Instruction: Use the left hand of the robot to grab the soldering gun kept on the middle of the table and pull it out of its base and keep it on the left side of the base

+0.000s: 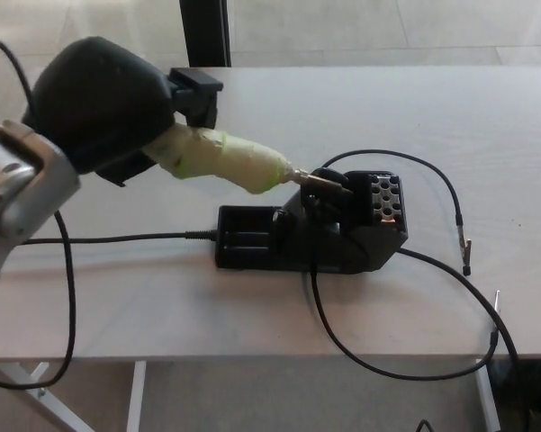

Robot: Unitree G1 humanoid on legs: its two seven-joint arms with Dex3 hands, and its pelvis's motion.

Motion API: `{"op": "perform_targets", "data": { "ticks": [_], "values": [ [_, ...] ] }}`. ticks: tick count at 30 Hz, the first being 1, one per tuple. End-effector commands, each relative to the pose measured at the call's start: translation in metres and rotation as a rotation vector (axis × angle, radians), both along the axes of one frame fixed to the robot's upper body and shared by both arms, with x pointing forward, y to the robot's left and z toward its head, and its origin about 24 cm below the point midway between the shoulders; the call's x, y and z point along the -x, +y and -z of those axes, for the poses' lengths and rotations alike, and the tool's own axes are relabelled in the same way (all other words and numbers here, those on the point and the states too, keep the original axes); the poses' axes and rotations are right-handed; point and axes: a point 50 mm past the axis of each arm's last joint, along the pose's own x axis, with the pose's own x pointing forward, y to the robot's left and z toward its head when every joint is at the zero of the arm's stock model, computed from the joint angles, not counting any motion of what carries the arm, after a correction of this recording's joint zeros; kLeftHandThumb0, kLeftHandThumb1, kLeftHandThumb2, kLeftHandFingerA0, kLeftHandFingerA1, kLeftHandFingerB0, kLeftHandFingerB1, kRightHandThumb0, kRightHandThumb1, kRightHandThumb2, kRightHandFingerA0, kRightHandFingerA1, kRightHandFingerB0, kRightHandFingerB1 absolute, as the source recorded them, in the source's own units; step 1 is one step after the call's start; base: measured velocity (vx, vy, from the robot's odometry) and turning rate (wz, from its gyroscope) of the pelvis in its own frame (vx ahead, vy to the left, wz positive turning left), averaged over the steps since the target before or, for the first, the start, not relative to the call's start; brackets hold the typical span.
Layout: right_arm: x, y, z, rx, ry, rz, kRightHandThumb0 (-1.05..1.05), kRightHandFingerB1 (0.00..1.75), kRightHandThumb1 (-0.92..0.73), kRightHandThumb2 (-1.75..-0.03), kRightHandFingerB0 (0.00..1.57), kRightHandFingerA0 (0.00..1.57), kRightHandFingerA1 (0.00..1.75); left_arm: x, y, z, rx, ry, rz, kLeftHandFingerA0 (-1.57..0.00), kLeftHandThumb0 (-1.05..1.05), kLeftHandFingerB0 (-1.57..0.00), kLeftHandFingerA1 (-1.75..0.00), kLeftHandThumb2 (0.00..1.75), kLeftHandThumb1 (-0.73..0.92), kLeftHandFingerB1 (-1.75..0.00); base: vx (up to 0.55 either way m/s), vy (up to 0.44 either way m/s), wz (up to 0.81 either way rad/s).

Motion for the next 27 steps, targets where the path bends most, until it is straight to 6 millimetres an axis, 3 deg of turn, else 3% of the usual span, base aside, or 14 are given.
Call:
{"op": "perform_targets", "data": {
  "ticks": [1, 2, 7, 8, 9, 11, 16, 17, 19, 20, 21, 24, 25, 27],
  "values": [
    [0.004, -0.013, -0.019, 0.064, -0.031, 0.031, -0.53, 0.34, -0.65, -0.59, 0.33, 0.64, 0.68, 0.01, 0.033, -0.017, 0.038, -0.097, 0.008, -1.23, -0.13, -0.98, -1.38, 1.07, 0.44, -1.22, 0.0, 0.0, 0.0],
    [0.004, -0.012, -0.018, 0.062, -0.037, 0.029, -0.59, 0.48, -0.52, -0.87, 0.27, 0.62, 0.73, 0.011, 0.039, -0.018, 0.03, -0.095, -0.008, -1.23, -0.15, -0.96, -1.37, 1.06, 0.46, -1.19, 0.0, 0.0, 0.0],
    [0.007, -0.012, -0.016, 0.061, -0.031, 0.034, -0.53, 0.35, -0.64, -0.59, 0.34, 0.63, 0.67, 0.016, 0.054, -0.016, 0.045, -0.075, -0.063, -0.98, -0.14, -0.83, -1.63, 0.89, 0.56, -1.17, 0.0, 0.0, 0.0],
    [0.007, -0.012, -0.015, 0.056, -0.028, 0.041, -0.58, 0.48, -0.52, -0.87, 0.28, 0.6, 0.71, 0.017, 0.061, -0.007, 0.082, -0.051, -0.09, -0.92, -0.14, -0.7, -1.75, 1.01, 0.53, -1.51, 0.0, 0.0, 0.0],
    [0.006, -0.012, -0.016, 0.053, -0.034, 0.042, -0.52, 0.35, -0.64, -0.59, 0.34, 0.64, 0.69, 0.018, 0.065, 0.003, 0.119, -0.014, -0.118, -0.92, -0.12, -0.68, -1.75, 1.09, 0.52, -1.62, 0.0, 0.0, 0.0],
    [0.005, -0.011, -0.015, 0.053, -0.034, 0.039, -0.52, 0.35, -0.65, -0.59, 0.34, 0.64, 0.69, 0.02, 0.068, 0.009, 0.14, 0.011, -0.134, -0.9, -0.12, -0.67, -1.75, 1.07, 0.55, -1.62, 0.0, 0.0, 0.0],
    [0.001, -0.01, -0.016, 0.064, -0.027, 0.02, -0.54, 0.36, -0.65, -0.59, 0.34, 0.64, 0.69, 0.028, 0.075, 0.043, 0.177, 0.089, -0.188, -0.9, -0.13, -0.72, -1.75, 1.05, 0.55, -1.53, 0.0, 0.0, 0.0],
    [0.001, -0.01, -0.016, 0.065, -0.022, 0.02, -0.59, 0.49, -0.52, -0.87, 0.28, 0.6, 0.71, 0.028, 0.076, 0.05, 0.185, 0.104, -0.197, -0.89, -0.13, -0.7, -1.75, 1.04, 0.57, -1.53, 0.0, 0.0, 0.0],
    [-0.001, -0.009, -0.015, 0.062, -0.03, 0.022, -0.53, 0.35, -0.64, -0.59, 0.35, 0.64, 0.66, 0.028, 0.077, 0.056, 0.186, 0.128, -0.22, -0.91, -0.15, -0.69, -1.75, 1.04, 0.59, -1.52, 0.0, 0.0, 0.0],
    [-0.001, -0.009, -0.014, 0.062, -0.03, 0.022, -0.53, 0.35, -0.64, -0.59, 0.35, 0.63, 0.65, 0.028, 0.077, 0.06, 0.192, 0.133, -0.222, -1.22, -0.22, -0.9, -1.4, 1.12, 0.54, -1.2, 0.0, 0.0, 0.0],
    [-0.003, -0.008, -0.014, 0.06, -0.033, 0.021, -0.53, 0.35, -0.64, -0.59, 0.35, 0.65, 0.68, 0.027, 0.078, 0.062, 0.192, 0.138, -0.226, -1.01, -0.05, -0.73, -1.74, 1.1, 0.6, -1.43, 0.0, 0.0, 0.0],
    [-0.007, -0.007, -0.015, 0.063, -0.036, 0.014, -0.53, 0.35, -0.64, -0.59, 0.35, 0.62, 0.66, 0.026, 0.077, 0.068, 0.191, 0.138, -0.223, -0.92, -0.14, -0.72, -1.75, 1.08, 0.56, -1.53, 0.0, 0.0, 0.0],
    [-0.007, -0.007, -0.015, 0.076, -0.025, 0.015, -0.59, 0.49, -0.52, -0.87, 0.29, 0.58, 0.7, 0.026, 0.075, 0.071, 0.167, 0.159, -0.23, -1.22, -0.22, -0.92, -1.42, 1.13, 0.54, -1.24, 0.0, 0.0, 0.0],
    [-0.009, -0.007, -0.015, 0.073, -0.029, 0.017, -0.58, 0.49, -0.52, -0.87, 0.29, 0.58, 0.71, 0.025, 0.074, 0.074, 0.162, 0.17, -0.233, -0.94, -0.15, -0.68, -1.75, 1.1, 0.56, -1.61, 0.0, 0.0, 0.0]
  ]
}}
